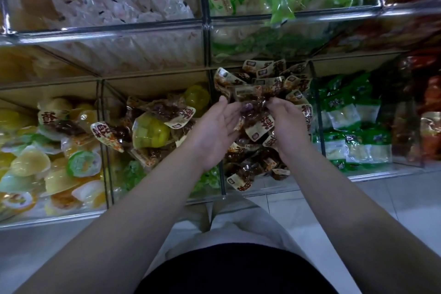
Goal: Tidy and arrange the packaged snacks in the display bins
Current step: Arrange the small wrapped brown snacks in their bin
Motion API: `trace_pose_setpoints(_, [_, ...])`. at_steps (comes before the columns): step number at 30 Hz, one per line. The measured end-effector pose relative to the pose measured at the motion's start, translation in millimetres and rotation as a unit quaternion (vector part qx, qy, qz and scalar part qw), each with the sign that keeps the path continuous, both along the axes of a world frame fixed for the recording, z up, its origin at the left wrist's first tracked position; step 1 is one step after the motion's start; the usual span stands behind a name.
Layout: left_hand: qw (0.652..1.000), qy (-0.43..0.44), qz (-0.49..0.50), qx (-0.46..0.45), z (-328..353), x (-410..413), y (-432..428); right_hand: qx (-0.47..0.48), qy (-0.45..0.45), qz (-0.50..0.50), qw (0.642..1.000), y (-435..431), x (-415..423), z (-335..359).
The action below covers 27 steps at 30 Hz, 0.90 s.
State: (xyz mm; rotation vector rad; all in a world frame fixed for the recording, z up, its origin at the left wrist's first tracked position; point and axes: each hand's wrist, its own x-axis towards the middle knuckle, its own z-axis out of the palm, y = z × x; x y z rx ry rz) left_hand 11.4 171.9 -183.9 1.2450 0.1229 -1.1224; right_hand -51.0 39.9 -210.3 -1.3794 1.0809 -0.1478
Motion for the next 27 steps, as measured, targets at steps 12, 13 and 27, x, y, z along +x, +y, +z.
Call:
trace_pose_setpoints(12, [0.992,-0.035,0.124,0.016,-3,1,39,0.062,-0.049,0.072,0.994,39,19,11])
trace_pose_setpoints(13, [0.99,-0.045,0.131,0.027,-4,2,46,0.062,-0.044,0.079,0.994,44,22,10])
trace_pose_setpoints(27, [0.971,-0.003,0.236,0.048,-9,44,101,0.064,0.048,0.176,0.981,100,74,-4])
